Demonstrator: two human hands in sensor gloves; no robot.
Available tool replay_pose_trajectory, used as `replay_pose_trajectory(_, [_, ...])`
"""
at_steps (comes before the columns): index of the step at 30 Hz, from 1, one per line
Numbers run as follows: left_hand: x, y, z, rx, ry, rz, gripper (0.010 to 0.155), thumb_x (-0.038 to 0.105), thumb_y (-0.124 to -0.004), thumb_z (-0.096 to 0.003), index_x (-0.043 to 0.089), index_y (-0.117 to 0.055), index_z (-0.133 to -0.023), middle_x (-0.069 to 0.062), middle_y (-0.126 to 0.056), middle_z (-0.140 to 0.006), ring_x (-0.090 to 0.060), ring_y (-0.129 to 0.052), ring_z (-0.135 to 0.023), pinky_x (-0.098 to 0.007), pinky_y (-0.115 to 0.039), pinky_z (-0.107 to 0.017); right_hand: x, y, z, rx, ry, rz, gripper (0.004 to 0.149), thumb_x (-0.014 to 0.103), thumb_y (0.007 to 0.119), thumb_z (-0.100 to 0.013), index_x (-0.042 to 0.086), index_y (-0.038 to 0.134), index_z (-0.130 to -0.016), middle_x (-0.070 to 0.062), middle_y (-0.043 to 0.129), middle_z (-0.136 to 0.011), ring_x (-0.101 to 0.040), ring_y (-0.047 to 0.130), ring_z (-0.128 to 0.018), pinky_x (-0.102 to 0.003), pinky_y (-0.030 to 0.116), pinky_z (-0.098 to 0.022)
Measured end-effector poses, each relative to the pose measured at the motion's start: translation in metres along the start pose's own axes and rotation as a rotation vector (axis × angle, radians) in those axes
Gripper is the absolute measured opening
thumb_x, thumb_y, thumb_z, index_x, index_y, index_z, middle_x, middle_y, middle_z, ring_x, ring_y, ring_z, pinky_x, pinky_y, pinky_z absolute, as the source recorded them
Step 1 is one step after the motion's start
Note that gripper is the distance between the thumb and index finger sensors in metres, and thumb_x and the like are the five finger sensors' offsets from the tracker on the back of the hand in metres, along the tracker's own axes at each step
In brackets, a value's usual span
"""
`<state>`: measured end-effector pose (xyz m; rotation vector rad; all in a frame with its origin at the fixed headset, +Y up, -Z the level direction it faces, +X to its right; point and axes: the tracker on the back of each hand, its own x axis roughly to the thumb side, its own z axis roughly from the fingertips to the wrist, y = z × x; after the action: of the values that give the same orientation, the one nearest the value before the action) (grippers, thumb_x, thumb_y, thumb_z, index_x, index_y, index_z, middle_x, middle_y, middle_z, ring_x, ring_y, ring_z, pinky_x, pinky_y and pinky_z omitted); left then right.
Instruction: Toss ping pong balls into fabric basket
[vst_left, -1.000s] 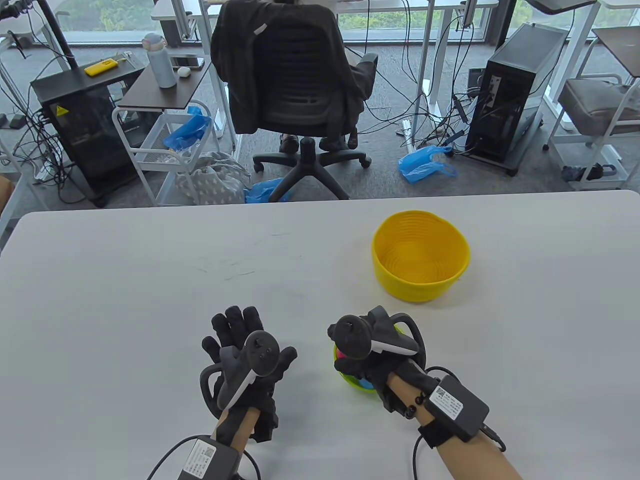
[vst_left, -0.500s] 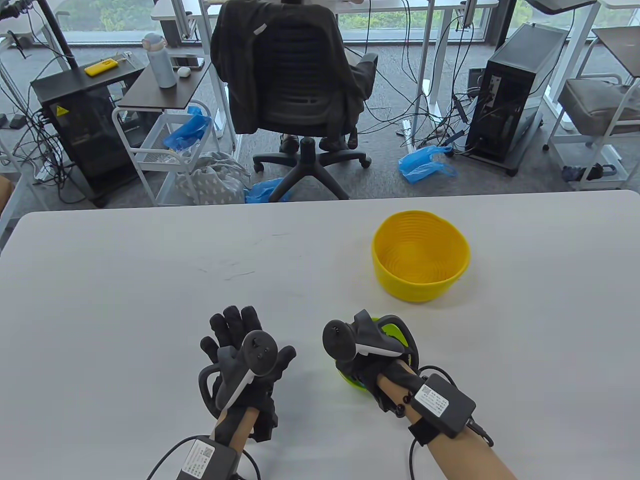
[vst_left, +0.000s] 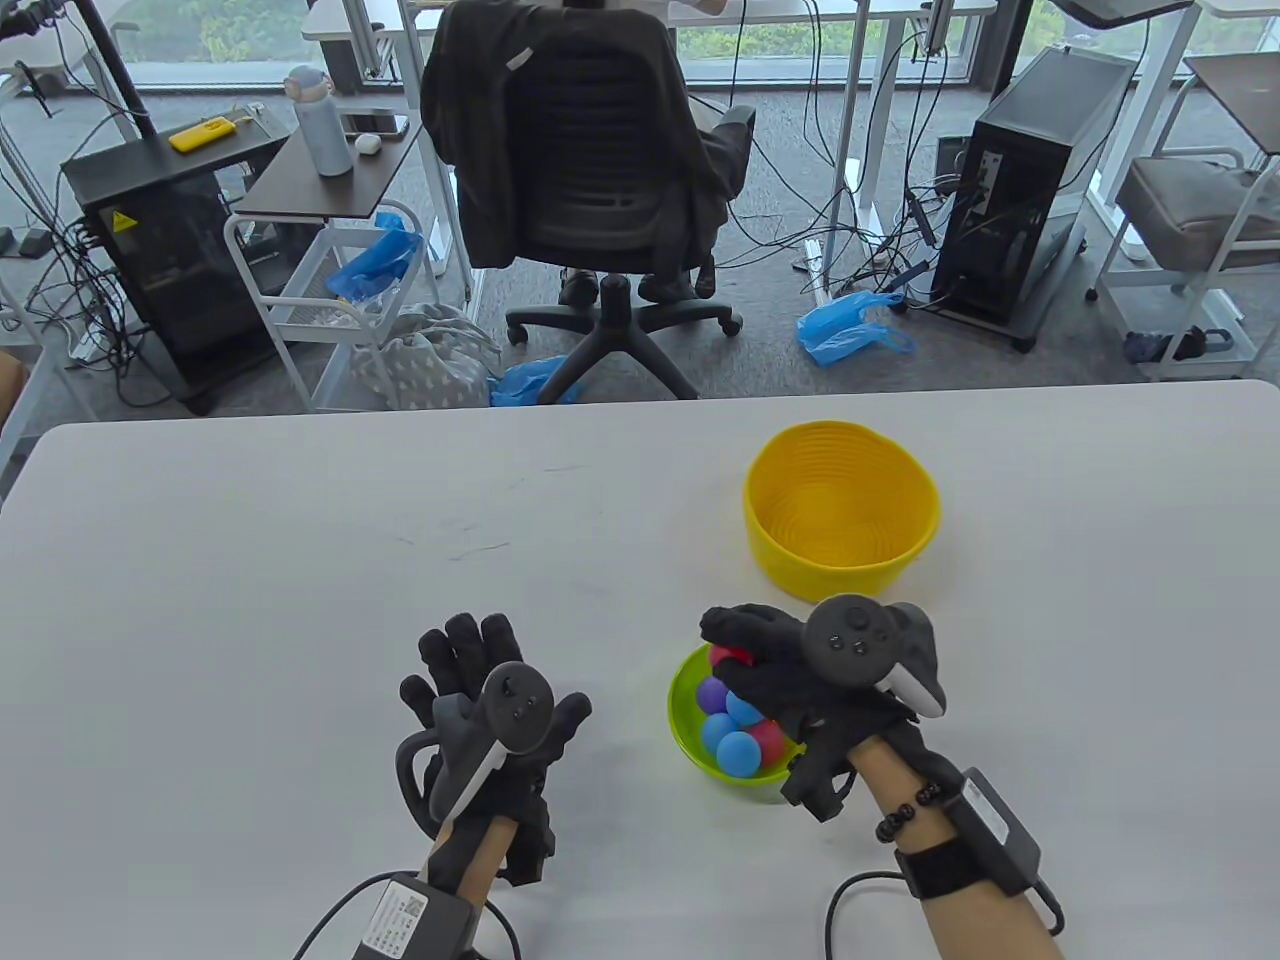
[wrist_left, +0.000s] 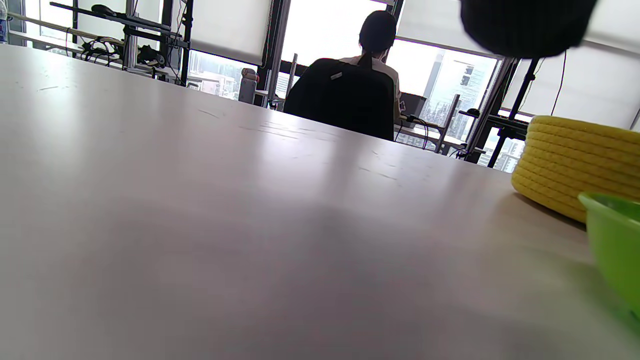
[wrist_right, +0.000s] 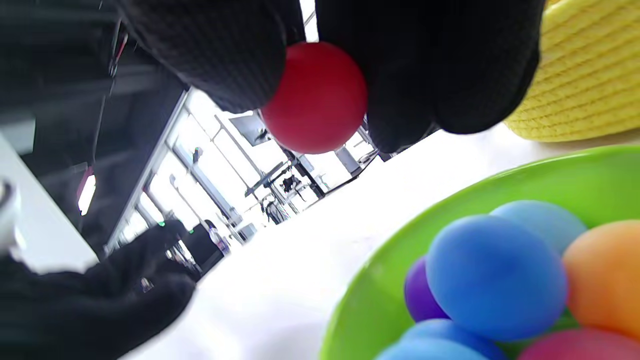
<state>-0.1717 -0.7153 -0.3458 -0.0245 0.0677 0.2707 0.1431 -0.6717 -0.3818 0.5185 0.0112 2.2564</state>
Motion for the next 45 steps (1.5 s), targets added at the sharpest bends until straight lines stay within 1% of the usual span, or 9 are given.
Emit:
replay_pose_trajectory(13, [0.002,-0.004,0.0,-0.013,-0.001,-0.011,0.105,0.061,-0.075,-0.0453,0.01,-0.014,-0.113,-0.023,0.0,-0.118,-0.053,-0.002,-0.106,-0.078,-0.012,-0.071,-0.09,-0.039,0.006,-0.194,0.287,-0.689,0.058,0.035,0.079,-0.059,0.013,0.059,-0.108,-0.026,0.066,-0.105,-0.04,0.092,-0.078,-0.05,0.087,-0.057])
replay_pose_trajectory(16, [0.002,-0.007,-0.001,-0.028,0.001,-0.02,0.105,0.062,-0.075,-0.0452,0.01,-0.014,-0.113,-0.023,0.0,-0.118,-0.053,-0.002,-0.106,-0.077,-0.012,-0.071,-0.105,-0.042,0.002,-0.205,0.236,-0.881,0.072,0.039,0.067,-0.063,0.009,0.028,-0.116,-0.034,0.044,-0.112,-0.045,0.074,-0.095,-0.053,0.074,-0.07])
replay_pose_trajectory(18, [0.003,-0.007,-0.002,-0.028,0.0,-0.022,0.105,0.062,-0.075,-0.0452,0.01,-0.014,-0.113,-0.023,0.0,-0.118,-0.053,-0.002,-0.106,-0.078,-0.012,-0.071,-0.111,-0.043,0.001,-0.17,0.19,-1.009,0.083,0.041,0.059,-0.065,0.0,0.002,-0.109,-0.04,0.023,-0.11,-0.051,0.055,-0.102,-0.056,0.06,-0.075])
replay_pose_trajectory(20, [0.004,-0.008,-0.001,-0.029,-0.006,-0.026,0.105,0.062,-0.075,-0.0452,0.01,-0.014,-0.113,-0.023,0.0,-0.118,-0.053,-0.002,-0.106,-0.078,-0.012,-0.071,-0.115,-0.047,0.002,-0.168,0.141,-1.065,0.085,0.042,0.054,-0.067,-0.002,-0.008,-0.104,-0.042,0.013,-0.108,-0.053,0.045,-0.104,-0.057,0.053,-0.078])
replay_pose_trajectory(23, [0.006,-0.008,0.0,-0.024,-0.012,-0.032,0.106,0.062,-0.075,-0.0453,0.009,-0.014,-0.113,-0.023,0.0,-0.118,-0.053,-0.002,-0.106,-0.078,-0.012,-0.071,-0.112,-0.053,0.011,-0.275,0.181,-0.972,0.082,0.042,0.055,-0.066,0.0,-0.002,-0.108,-0.042,0.017,-0.108,-0.053,0.05,-0.103,-0.058,0.056,-0.076])
replay_pose_trajectory(26, [0.006,-0.008,0.0,-0.023,-0.015,-0.031,0.106,0.062,-0.075,-0.0453,0.009,-0.014,-0.113,-0.023,-0.001,-0.118,-0.054,-0.002,-0.106,-0.078,-0.013,-0.071,-0.101,-0.06,0.019,-0.389,0.209,-0.783,0.073,0.042,0.061,-0.064,0.006,0.023,-0.114,-0.035,0.036,-0.111,-0.052,0.066,-0.095,-0.059,0.066,-0.069])
replay_pose_trajectory(29, [0.005,-0.008,0.0,-0.021,-0.013,-0.025,0.105,0.062,-0.075,-0.0453,0.009,-0.014,-0.113,-0.023,-0.001,-0.118,-0.054,-0.002,-0.106,-0.078,-0.013,-0.071,-0.081,-0.065,0.024,-0.452,0.198,-0.534,0.064,0.044,0.068,-0.062,0.009,0.048,-0.112,-0.031,0.056,-0.108,-0.049,0.081,-0.085,-0.057,0.077,-0.062])
replay_pose_trajectory(37, [0.004,-0.007,0.0,-0.021,-0.003,-0.013,0.105,0.062,-0.075,-0.0453,0.009,-0.014,-0.113,-0.023,-0.001,-0.118,-0.054,-0.003,-0.106,-0.078,-0.013,-0.071,-0.019,-0.05,0.023,-0.352,0.099,0.005,0.061,0.044,0.079,-0.055,0.01,0.067,-0.104,-0.027,0.073,-0.101,-0.046,0.092,-0.072,-0.056,0.083,-0.052])
replay_pose_trajectory(45, [0.003,-0.007,0.0,-0.017,-0.003,-0.006,0.105,0.062,-0.075,-0.0452,0.009,-0.015,-0.114,-0.024,-0.001,-0.118,-0.054,-0.003,-0.106,-0.078,-0.013,-0.071,0.015,-0.007,0.011,-0.037,0.026,0.397,0.061,0.044,0.086,-0.051,0.014,0.072,-0.103,-0.024,0.074,-0.103,-0.047,0.09,-0.075,-0.057,0.081,-0.054])
